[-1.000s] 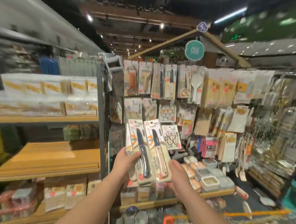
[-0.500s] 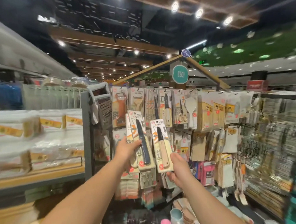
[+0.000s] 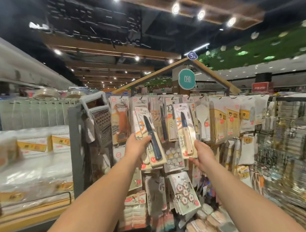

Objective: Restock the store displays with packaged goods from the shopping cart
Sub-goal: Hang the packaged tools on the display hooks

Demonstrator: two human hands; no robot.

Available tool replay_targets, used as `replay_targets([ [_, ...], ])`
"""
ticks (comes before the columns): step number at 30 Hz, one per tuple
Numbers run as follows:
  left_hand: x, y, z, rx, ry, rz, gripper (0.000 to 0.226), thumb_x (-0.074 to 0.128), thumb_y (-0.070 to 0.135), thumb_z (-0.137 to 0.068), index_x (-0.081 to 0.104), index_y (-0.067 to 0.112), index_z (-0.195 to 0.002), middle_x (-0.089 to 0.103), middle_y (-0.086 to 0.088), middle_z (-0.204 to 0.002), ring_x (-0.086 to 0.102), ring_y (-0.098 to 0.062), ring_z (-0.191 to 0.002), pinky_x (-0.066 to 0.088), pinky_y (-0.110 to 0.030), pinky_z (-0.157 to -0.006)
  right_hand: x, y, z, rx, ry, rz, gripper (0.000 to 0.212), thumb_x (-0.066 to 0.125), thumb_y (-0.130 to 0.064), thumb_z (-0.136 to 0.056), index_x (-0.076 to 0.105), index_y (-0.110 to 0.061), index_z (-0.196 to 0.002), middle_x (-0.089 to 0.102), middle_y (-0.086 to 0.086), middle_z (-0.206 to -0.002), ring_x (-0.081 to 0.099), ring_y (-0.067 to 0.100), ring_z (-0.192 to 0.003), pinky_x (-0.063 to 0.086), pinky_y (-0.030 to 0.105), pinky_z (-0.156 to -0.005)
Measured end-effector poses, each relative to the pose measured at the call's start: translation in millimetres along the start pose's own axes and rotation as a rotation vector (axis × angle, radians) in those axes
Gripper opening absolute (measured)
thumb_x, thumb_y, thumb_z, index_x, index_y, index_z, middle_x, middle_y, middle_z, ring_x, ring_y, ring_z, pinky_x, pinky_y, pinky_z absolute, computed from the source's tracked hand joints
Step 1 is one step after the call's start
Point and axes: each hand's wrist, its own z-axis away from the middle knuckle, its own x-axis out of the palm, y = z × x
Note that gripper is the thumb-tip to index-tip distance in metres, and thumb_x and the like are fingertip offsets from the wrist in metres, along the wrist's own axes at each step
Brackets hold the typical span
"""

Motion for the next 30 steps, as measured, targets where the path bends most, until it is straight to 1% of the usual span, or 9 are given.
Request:
replay_targets([
  [4,7.7,1.0,-30.5,0.001,0.042,0.017,0.034,0.075,0.022,-0.087,0.061,0.013,-0.116,0.071,-0.005,-0.109,0.067,-0.024,-0.099,0.053,-0.048,-0.095,13.3,-7.7,-33.8,-0.007,-0.070,0.039,0.033,0.053,-0.032,-0.100,0.059,-0.017,-0.128,0.067,0.015,-0.118,0.069,0.036,-0.094,0.056,0.030,-0.052],
  [8,14.6,-3.9,-57.3,-0.011,0.072,0.040,0.028,0.075,0.021,-0.086,0.061,0.015,-0.110,0.071,-0.004,-0.106,0.067,-0.024,-0.097,0.054,-0.047,-0.093,36.7,-24.3,-57.0,-0.037,-0.123,0.116,0.024,0.045,-0.028,-0.104,0.063,-0.014,-0.111,0.070,0.016,-0.100,0.062,0.022,-0.069,0.045,0.020,-0.038],
  [10,15.9,-3.8,-68.0,0.002,0.095,0.041,0.020,0.073,0.018,-0.088,0.059,0.017,-0.102,0.069,-0.001,-0.099,0.066,-0.019,-0.088,0.056,-0.036,-0.077,48.6,-33.1,-66.9,-0.060,-0.134,0.153,0.024,0.043,-0.025,-0.104,0.063,-0.012,-0.108,0.068,0.013,-0.090,0.058,0.017,-0.062,0.043,0.020,-0.037],
  [12,17.0,-2.3,-76.0,0.025,0.119,0.044,0.020,0.072,0.017,-0.089,0.057,0.018,-0.101,0.068,0.001,-0.095,0.064,-0.014,-0.083,0.052,-0.030,-0.068,58.8,-41.1,-79.4,-0.058,-0.141,0.152,0.026,0.044,-0.027,-0.103,0.061,-0.010,-0.112,0.068,0.013,-0.099,0.057,0.018,-0.063,0.043,0.022,-0.039],
  [15,20.1,-2.0,-80.3,0.045,0.109,0.047,0.022,0.073,0.019,-0.089,0.057,0.018,-0.104,0.069,-0.001,-0.102,0.065,-0.018,-0.089,0.053,-0.035,-0.077,69.0,-45.5,-92.9,-0.033,-0.139,0.121,0.026,0.046,-0.028,-0.101,0.061,-0.014,-0.117,0.067,0.011,-0.111,0.058,0.021,-0.071,0.042,0.022,-0.039],
  [20,24.9,-2.2,-78.4,0.050,0.094,0.039,0.034,0.075,0.024,-0.087,0.060,0.015,-0.116,0.070,-0.002,-0.109,0.067,-0.023,-0.100,0.053,-0.044,-0.094,72.3,-31.0,-100.0,-0.025,-0.109,0.166,0.026,0.043,-0.030,-0.101,0.063,-0.015,-0.109,0.065,0.010,-0.097,0.052,0.021,-0.074,0.040,0.025,-0.048],
  [24,24.8,-4.5,-78.9,0.047,0.079,0.065,0.020,0.074,0.020,-0.087,0.061,0.020,-0.102,0.072,-0.003,-0.106,0.069,-0.024,-0.098,0.053,-0.047,-0.095,76.9,-25.0,-98.8,-0.059,-0.102,0.159,0.022,0.044,-0.028,-0.103,0.059,-0.013,-0.105,0.059,0.006,-0.089,0.049,0.018,-0.064,0.040,0.026,-0.049],
  [27,23.8,-4.9,-81.2,0.038,0.087,0.082,0.023,0.075,0.020,-0.086,0.060,0.020,-0.104,0.073,-0.005,-0.107,0.070,-0.026,-0.098,0.053,-0.050,-0.095,79.4,-26.5,-98.6,-0.069,-0.099,0.155,0.021,0.043,-0.023,-0.102,0.059,-0.012,-0.096,0.058,0.007,-0.088,0.049,0.019,-0.066,0.039,0.026,-0.047],
  [30,23.7,-7.1,-83.0,0.040,0.095,0.085,0.022,0.074,0.019,-0.088,0.059,0.020,-0.104,0.072,-0.004,-0.107,0.069,-0.025,-0.097,0.054,-0.047,-0.094,80.6,-28.9,-100.9,-0.044,-0.089,0.182,0.023,0.043,-0.023,-0.101,0.060,-0.008,-0.101,0.060,0.011,-0.095,0.052,0.021,-0.069,0.041,0.024,-0.044],
])
